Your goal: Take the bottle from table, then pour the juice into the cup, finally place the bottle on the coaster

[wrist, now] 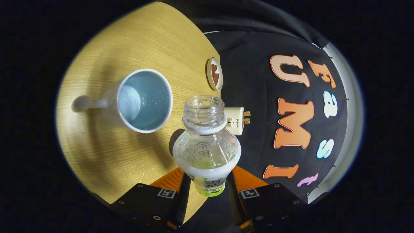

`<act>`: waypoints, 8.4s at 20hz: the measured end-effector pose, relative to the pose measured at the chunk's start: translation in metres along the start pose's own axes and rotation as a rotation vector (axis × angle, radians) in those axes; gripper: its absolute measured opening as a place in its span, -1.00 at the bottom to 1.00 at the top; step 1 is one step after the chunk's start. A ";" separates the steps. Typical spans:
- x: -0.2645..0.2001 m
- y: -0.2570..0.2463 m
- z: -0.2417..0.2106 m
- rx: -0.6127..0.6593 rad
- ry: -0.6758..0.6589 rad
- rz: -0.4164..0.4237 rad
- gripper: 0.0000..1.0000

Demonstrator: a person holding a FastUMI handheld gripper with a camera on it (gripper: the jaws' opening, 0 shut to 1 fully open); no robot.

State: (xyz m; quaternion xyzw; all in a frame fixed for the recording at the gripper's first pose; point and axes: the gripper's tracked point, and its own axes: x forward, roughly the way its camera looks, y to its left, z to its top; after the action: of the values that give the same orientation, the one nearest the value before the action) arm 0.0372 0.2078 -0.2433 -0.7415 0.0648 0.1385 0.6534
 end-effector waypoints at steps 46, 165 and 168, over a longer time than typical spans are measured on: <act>0.010 -0.026 0.003 -0.336 -0.047 -0.100 0.15; 0.014 -0.047 0.037 -0.535 -0.156 -0.132 0.14; 0.016 -0.033 0.030 -0.439 -0.164 -0.083 0.15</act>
State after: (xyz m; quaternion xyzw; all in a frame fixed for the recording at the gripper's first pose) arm 0.0584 0.2439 -0.2196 -0.8541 -0.0505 0.1819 0.4847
